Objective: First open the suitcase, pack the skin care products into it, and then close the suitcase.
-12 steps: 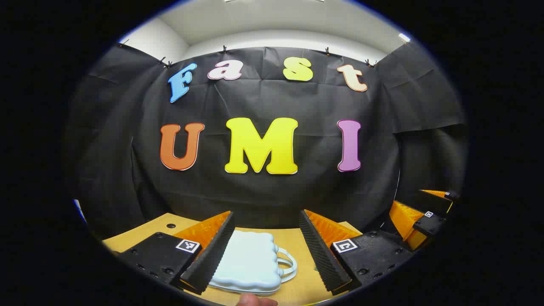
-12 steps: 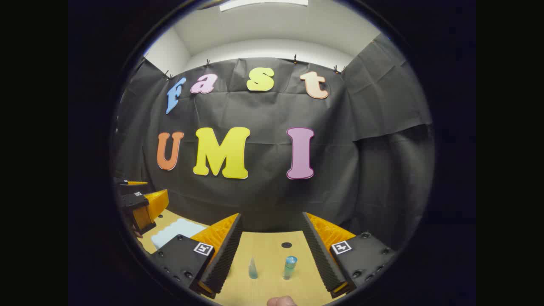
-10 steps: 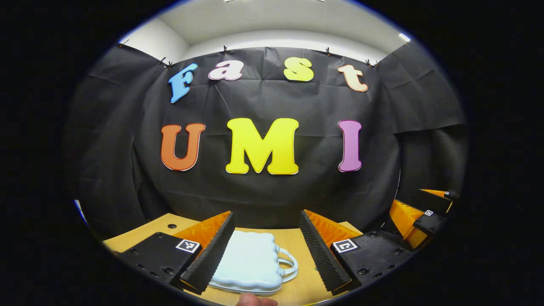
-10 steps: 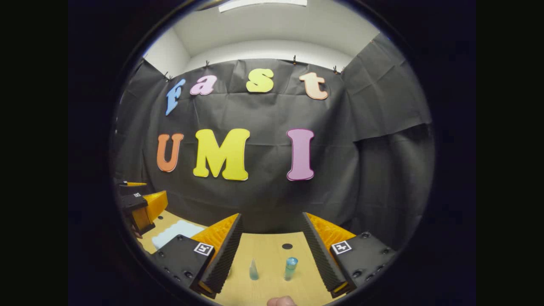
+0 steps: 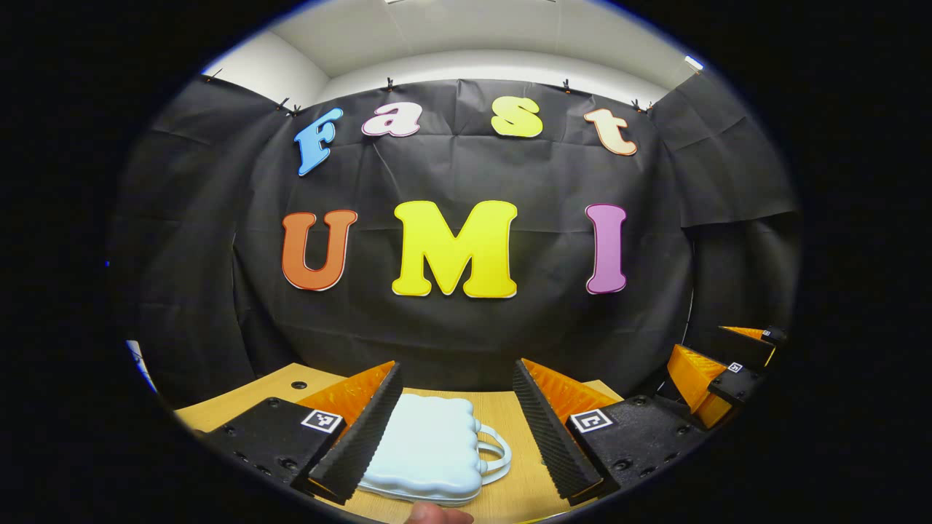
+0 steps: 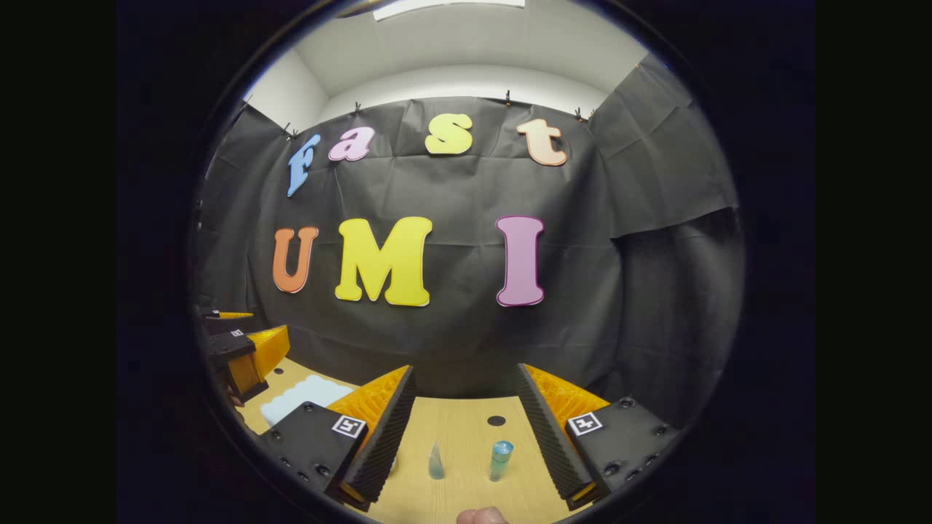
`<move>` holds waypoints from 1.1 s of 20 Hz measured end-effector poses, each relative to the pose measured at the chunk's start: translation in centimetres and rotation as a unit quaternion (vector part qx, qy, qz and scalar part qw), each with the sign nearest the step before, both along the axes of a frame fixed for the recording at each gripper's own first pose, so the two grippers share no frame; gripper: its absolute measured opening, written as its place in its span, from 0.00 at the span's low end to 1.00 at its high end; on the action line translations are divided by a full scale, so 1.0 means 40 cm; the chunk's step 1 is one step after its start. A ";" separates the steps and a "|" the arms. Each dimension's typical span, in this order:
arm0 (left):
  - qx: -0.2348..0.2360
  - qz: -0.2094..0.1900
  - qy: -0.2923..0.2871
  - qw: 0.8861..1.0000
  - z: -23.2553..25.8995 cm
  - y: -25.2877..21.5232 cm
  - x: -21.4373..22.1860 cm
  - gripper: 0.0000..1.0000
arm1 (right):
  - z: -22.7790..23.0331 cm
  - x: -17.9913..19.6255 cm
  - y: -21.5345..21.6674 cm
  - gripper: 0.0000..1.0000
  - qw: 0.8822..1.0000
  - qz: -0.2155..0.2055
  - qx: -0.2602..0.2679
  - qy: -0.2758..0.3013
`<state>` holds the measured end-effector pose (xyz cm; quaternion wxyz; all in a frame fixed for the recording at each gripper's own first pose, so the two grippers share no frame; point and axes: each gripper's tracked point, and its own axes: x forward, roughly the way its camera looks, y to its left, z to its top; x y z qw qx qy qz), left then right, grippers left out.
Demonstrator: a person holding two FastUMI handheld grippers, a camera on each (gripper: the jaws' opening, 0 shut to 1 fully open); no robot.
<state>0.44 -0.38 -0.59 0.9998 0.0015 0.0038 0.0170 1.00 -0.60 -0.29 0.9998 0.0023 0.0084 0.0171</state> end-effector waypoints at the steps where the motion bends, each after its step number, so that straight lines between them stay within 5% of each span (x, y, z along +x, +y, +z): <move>1: 0.001 -0.001 0.002 1.000 -0.003 -0.006 0.003 0.97 | 0.000 0.003 -0.003 0.82 1.000 0.000 0.000 0.000; 9: 0.006 -0.012 0.024 1.000 -0.056 -0.048 0.026 0.97 | -0.032 0.026 -0.055 0.82 1.000 -0.006 -0.001 0.017; 14: 0.060 -0.089 0.077 0.991 -0.158 -0.136 0.056 0.98 | -0.077 0.038 -0.114 0.81 0.999 -0.018 -0.010 0.039; 18: 0.144 -0.181 0.129 0.964 -0.276 -0.229 0.058 1.00 | -0.114 0.033 -0.192 0.82 0.997 -0.033 -0.029 0.062; 22: 0.247 -0.217 0.171 0.929 -0.394 -0.246 0.092 0.99 | -0.122 0.009 -0.295 0.81 0.994 -0.066 -0.045 0.074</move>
